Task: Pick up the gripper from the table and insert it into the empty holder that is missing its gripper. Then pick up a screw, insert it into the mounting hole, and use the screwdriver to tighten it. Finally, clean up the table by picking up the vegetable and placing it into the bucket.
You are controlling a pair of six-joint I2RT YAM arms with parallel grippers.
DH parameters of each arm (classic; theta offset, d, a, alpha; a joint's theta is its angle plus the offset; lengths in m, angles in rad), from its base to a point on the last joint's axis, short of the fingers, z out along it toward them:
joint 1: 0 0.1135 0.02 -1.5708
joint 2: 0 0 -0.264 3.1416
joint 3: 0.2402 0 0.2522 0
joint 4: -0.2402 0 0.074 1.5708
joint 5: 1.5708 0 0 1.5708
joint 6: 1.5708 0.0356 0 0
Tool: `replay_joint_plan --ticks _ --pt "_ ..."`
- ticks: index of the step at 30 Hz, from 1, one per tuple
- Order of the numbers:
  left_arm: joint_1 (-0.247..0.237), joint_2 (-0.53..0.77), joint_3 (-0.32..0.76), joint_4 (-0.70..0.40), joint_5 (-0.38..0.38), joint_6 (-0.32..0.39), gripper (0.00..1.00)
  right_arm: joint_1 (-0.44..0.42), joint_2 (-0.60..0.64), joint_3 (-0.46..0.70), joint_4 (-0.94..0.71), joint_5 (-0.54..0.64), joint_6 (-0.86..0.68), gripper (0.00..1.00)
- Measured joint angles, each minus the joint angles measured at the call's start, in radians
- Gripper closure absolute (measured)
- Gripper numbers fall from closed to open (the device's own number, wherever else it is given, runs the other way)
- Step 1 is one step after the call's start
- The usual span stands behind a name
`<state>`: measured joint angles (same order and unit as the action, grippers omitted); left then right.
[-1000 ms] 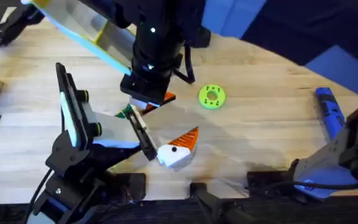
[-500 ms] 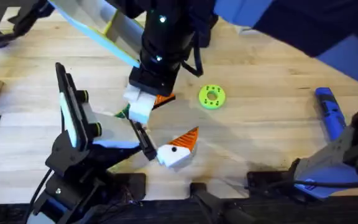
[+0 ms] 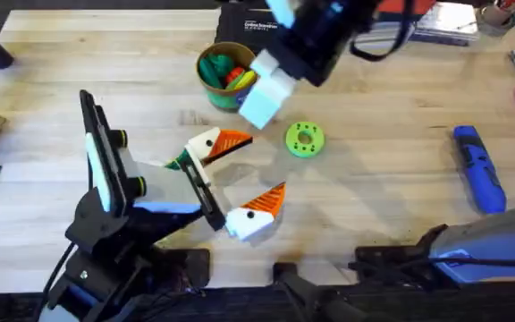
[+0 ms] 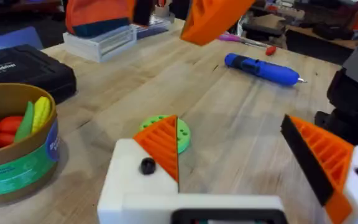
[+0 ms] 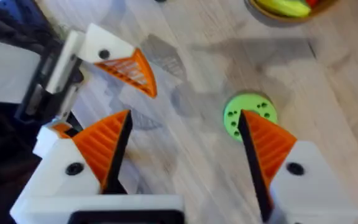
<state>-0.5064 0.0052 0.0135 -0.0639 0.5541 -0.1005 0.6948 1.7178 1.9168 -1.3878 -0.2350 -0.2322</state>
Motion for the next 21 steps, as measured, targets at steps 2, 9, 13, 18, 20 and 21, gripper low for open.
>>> replay_joint_plan --ticks 2,9,13,18,20,21 --pt "0.0 0.0 0.0 0.0 0.0 0.0 0.015 -0.031 -0.053 -0.079 0.033 -0.016 0.004 0.007" --pt "0.0 0.0 0.0 0.0 0.0 0.0 0.015 -0.154 -0.403 -0.472 0.193 -0.218 0.001 0.008" --pt "0.0 0.0 0.0 0.0 0.0 0.0 0.015 -0.229 -0.629 -0.635 0.205 -0.354 -0.028 0.008" --pt "0.0 0.0 0.0 0.0 0.0 0.0 0.015 -0.27 -0.794 -0.77 0.198 -0.471 -0.115 0.008" --pt "0.0 0.0 0.0 0.0 0.0 0.0 0.015 -0.271 -0.828 -0.806 0.199 -0.511 -0.182 0.008" --pt "0.0 0.0 0.0 0.0 0.0 0.001 0.015 -0.271 -0.839 -0.818 0.199 -0.523 -0.213 0.008"
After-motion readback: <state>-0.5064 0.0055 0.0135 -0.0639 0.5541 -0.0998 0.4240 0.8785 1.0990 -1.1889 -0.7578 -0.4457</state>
